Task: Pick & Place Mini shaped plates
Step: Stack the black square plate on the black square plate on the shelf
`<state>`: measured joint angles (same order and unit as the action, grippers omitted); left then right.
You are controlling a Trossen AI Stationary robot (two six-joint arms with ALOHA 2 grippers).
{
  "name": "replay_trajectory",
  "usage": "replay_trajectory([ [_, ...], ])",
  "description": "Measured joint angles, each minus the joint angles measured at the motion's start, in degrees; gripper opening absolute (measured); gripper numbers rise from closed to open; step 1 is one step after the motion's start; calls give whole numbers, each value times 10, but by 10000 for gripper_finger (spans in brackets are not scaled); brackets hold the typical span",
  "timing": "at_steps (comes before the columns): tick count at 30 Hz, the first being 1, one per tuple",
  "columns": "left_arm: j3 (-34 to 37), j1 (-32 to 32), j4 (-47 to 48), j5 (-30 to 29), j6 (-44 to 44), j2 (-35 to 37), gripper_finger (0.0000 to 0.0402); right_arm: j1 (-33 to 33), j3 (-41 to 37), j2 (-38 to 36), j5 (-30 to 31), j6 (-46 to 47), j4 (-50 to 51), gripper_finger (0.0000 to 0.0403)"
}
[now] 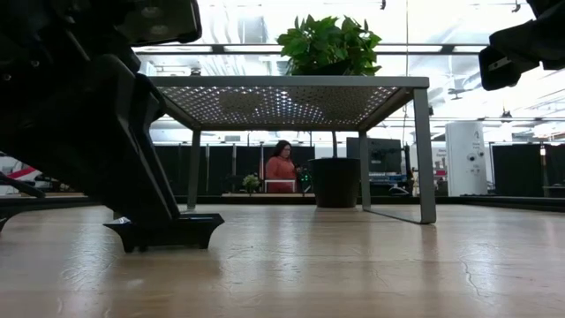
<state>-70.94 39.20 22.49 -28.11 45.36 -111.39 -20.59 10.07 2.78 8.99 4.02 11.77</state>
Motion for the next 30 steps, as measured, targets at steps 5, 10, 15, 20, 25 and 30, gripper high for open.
replay_trajectory([
  [5, 0, 0, 1, 0, 1, 0, 72, 0, 0, 0, 0, 0, 0, 8],
  [10, 0, -1, 11, 0, 1, 0, 55, 0, 0, 0, 0, 0, 0, 8],
  [15, 0, -1, 10, 1, 1, 0, 39, 0, 0, 0, 0, 0, 0, 8],
  [20, 1, -1, 15, 2, 1, 0, 22, 0, 0, 0, 0, 0, 0, 8],
  [25, 2, -1, 15, 2, 5, 0, 3, 0, 0, 0, 0, 0, 0, 8],
  [30, -3, -1, 17, 3, 10, 0, 1, 0, 0, 0, 0, 0, 0, 8],
])
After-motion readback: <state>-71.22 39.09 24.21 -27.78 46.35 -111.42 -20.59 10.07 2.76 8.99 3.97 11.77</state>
